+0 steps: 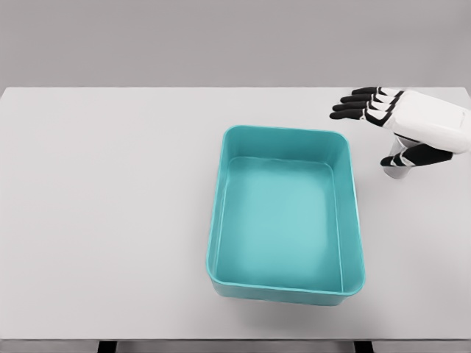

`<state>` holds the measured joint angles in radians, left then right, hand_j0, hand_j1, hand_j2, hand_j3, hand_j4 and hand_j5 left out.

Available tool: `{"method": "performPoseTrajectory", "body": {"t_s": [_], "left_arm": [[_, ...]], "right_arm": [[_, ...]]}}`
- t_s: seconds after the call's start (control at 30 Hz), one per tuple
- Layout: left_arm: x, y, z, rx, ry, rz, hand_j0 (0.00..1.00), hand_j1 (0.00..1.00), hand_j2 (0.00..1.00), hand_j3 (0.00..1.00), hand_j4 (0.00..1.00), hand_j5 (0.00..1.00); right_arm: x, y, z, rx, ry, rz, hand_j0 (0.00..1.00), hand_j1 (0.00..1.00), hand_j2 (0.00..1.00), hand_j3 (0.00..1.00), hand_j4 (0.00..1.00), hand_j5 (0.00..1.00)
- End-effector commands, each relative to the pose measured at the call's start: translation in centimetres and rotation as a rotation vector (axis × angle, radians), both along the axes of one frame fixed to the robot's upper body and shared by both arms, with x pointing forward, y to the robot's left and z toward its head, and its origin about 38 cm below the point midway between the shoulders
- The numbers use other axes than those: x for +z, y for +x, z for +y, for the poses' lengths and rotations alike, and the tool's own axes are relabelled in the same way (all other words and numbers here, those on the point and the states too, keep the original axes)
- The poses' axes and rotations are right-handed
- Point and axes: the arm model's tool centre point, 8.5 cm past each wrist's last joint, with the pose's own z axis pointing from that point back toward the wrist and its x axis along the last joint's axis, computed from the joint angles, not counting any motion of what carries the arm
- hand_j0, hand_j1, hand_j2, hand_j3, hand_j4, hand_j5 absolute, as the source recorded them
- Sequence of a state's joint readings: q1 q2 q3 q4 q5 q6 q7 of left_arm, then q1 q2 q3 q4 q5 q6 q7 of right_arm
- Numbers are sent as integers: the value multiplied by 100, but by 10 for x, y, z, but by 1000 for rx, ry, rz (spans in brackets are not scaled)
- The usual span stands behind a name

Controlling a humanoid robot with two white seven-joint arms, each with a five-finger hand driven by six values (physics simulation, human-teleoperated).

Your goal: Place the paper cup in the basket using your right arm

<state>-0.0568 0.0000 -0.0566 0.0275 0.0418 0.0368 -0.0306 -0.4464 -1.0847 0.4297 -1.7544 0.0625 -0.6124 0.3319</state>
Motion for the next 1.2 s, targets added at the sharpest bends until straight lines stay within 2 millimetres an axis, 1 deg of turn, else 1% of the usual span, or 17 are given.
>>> {"method": "performPoseTrajectory", "body": {"t_s": [0.0,0.13,0.23,0.3,0.37,0.4,0.47,0.5,0.57,0.6,0.67,0.7,0.83,0.93,1.03,1.1,1.17], "left_arm": [[0,0,0,-1,0,0,100,100,100,100,100,100],[0,0,0,1,0,0,100,100,100,100,100,100],[0,1,0,-1,0,-1,100,100,100,100,100,100],[0,1,0,-1,0,-1,100,100,100,100,100,100],[0,0,0,-1,0,0,100,100,100,100,100,100],[0,0,0,-1,0,0,100,100,100,100,100,100],[0,0,0,1,0,0,100,100,100,100,100,100],[0,0,0,1,0,0,100,100,100,100,100,100],[0,0,0,1,0,0,100,100,100,100,100,100],[0,1,0,-1,0,-1,100,100,100,100,100,100],[0,0,0,1,0,0,100,100,100,100,100,100],[0,1,0,1,0,-1,100,100,100,100,100,100],[0,1,0,-1,0,-1,100,100,100,100,100,100],[0,1,0,-1,0,-1,100,100,100,100,100,100],[0,0,0,0,0,0,100,100,100,100,100,100],[0,0,0,0,0,0,100,100,100,100,100,100],[0,0,0,0,0,0,100,100,100,100,100,100]], "right_arm": [[1,1,0,1,4,4,100,100,100,100,100,100],[20,3,-4,-21,42,-67,100,100,100,100,100,100],[20,7,1,-19,107,-78,100,100,100,100,100,100],[4,5,-6,-36,148,-9,100,100,100,100,100,100],[-7,4,-34,-76,267,152,100,100,100,100,100,100],[-8,0,-36,-55,283,212,100,100,100,100,100,100],[1,-2,-36,-15,281,242,100,100,100,100,100,100],[8,0,-41,-47,300,249,100,100,100,100,100,100],[10,7,-49,-115,338,356,100,100,100,100,100,100],[12,18,-60,-219,375,418,100,100,100,100,100,100],[18,26,-64,-272,390,438,100,100,100,100,100,100],[10,31,-74,-332,392,481,100,100,100,100,100,100],[-7,35,-77,-404,393,569,100,100,100,100,100,100],[-18,40,-91,-456,409,593,100,100,100,100,100,100],[-20,38,-95,-412,410,547,100,100,100,100,100,100],[-31,36,-105,-374,411,506,100,100,100,100,100,100],[-30,32,-106,-304,409,431,100,100,100,100,100,100]]}}
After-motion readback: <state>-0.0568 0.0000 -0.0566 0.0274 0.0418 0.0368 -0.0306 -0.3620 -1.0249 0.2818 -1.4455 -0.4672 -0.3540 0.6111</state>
